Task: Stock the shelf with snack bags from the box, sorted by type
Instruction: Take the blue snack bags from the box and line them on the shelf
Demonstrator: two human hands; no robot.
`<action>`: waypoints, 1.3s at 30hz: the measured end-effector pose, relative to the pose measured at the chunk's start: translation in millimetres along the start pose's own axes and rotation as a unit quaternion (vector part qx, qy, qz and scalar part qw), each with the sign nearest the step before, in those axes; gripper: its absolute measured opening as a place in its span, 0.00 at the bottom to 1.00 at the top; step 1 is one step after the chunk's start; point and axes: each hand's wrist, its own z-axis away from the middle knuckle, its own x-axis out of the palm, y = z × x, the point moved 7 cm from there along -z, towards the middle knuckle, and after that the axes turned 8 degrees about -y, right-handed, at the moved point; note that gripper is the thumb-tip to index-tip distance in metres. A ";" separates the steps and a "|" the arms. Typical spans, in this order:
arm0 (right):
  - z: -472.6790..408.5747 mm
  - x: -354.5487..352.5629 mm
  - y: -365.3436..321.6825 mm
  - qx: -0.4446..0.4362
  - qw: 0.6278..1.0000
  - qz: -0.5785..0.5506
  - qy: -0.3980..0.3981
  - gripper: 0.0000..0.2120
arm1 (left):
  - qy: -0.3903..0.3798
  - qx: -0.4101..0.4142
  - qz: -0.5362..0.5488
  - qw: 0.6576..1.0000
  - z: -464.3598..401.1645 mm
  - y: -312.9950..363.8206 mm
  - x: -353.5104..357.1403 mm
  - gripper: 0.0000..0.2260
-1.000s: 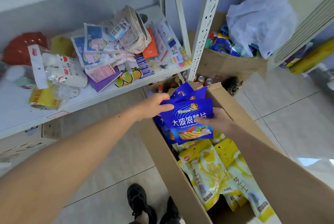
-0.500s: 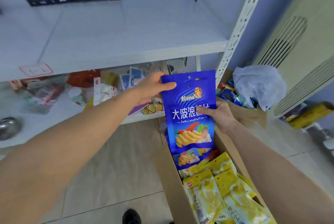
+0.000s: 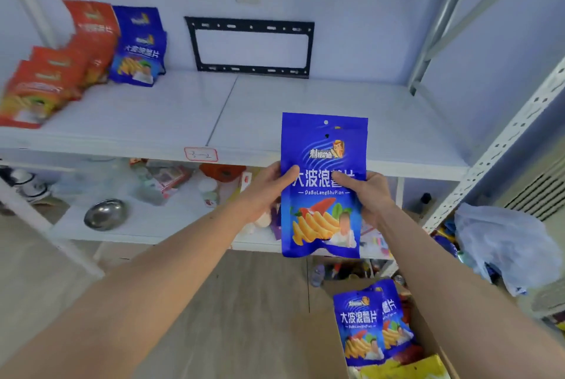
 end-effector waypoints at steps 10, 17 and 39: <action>-89.2 214.2 -44.4 -0.031 0.998 -0.001 -0.048 0.14 | 0.121 0.072 -0.070 0.988 24.6 71.7 -211.8 0.10; -151.1 351.4 -62.3 -0.023 0.997 0.002 -0.079 0.20 | 0.247 0.113 -0.115 0.956 33.1 106.0 -355.2 0.14; -419.4 546.4 -52.5 0.048 0.996 0.054 -0.045 0.18 | 0.325 0.018 -0.120 0.938 -115.2 128.5 -645.8 0.16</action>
